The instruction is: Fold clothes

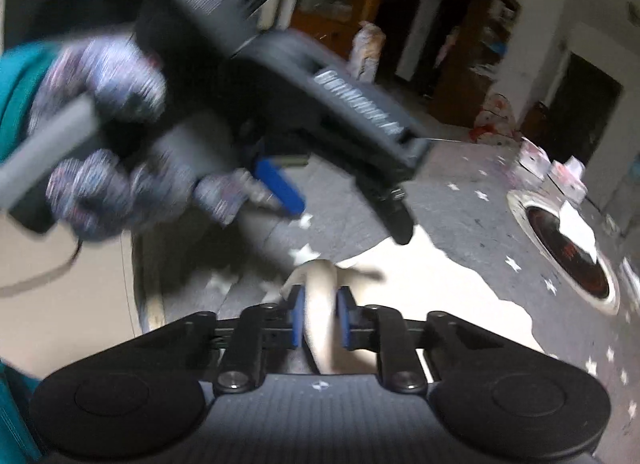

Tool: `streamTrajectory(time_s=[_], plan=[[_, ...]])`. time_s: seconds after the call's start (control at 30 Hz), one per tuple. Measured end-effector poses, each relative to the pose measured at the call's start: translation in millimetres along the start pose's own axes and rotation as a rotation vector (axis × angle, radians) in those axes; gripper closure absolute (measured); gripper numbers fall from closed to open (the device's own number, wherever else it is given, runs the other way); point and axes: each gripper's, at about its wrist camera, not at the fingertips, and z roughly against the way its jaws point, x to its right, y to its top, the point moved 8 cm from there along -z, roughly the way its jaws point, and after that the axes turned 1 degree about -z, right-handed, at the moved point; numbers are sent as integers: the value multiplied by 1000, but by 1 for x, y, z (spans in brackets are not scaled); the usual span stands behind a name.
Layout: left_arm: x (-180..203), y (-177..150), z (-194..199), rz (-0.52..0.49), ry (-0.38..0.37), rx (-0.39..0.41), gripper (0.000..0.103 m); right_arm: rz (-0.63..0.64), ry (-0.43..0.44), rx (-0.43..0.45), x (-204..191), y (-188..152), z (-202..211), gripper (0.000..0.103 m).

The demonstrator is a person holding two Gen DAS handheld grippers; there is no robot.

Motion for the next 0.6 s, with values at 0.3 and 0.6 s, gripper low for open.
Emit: streamTrajectory(time_s=[0.3,0.6], plan=[[9,-2,-14,154,-124,-63,5,-180,40,79,32,16,31,96],[13,-14,-39,313,-241,-162,70,-194,72,101,30,17,40,96]])
